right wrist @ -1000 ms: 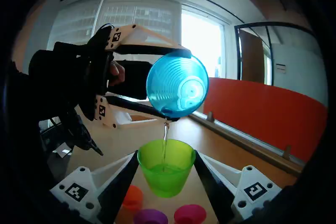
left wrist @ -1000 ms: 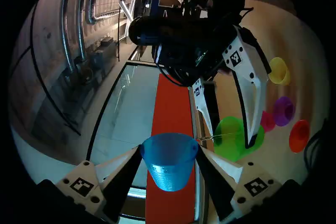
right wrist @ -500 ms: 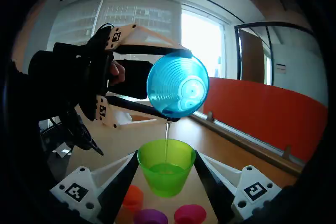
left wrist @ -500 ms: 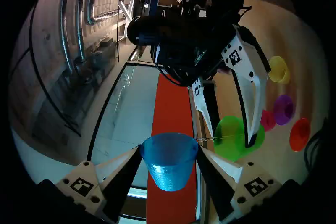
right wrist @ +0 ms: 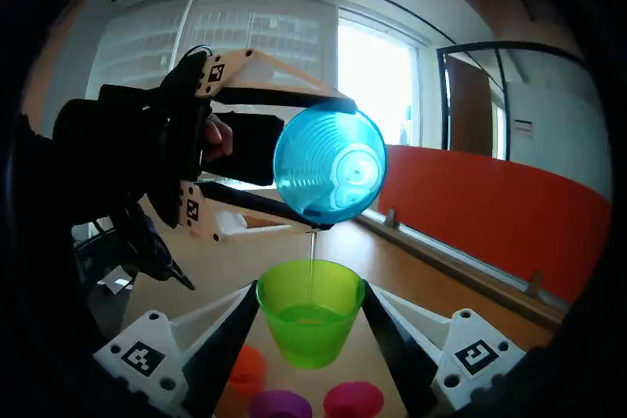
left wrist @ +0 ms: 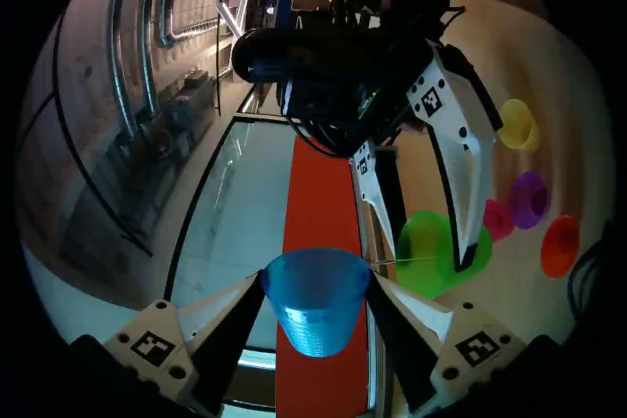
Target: Pour water
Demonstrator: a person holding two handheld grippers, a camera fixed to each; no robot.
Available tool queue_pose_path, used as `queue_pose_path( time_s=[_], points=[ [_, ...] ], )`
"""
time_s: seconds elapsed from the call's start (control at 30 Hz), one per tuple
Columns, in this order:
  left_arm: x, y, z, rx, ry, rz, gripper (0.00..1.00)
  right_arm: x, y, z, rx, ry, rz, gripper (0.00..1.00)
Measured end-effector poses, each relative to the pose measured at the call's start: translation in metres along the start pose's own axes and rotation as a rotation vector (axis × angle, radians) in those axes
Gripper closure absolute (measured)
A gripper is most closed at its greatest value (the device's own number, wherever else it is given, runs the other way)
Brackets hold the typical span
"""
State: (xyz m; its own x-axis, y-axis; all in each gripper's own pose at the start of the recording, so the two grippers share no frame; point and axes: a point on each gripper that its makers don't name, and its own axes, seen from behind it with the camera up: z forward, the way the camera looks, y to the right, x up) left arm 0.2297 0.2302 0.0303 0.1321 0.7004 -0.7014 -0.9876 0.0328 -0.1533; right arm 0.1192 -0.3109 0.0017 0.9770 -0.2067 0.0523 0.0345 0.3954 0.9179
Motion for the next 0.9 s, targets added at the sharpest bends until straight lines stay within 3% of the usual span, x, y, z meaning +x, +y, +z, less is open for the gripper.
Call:
queue_pose_path(
  time_s=[0.9],
  points=[
    [0.0, 0.0018, -0.0012, -0.005, -0.002, 0.026, 0.11, -0.0005, 0.001, -0.0002, 0.0, 0.0, -0.001, 0.06]
  ],
)
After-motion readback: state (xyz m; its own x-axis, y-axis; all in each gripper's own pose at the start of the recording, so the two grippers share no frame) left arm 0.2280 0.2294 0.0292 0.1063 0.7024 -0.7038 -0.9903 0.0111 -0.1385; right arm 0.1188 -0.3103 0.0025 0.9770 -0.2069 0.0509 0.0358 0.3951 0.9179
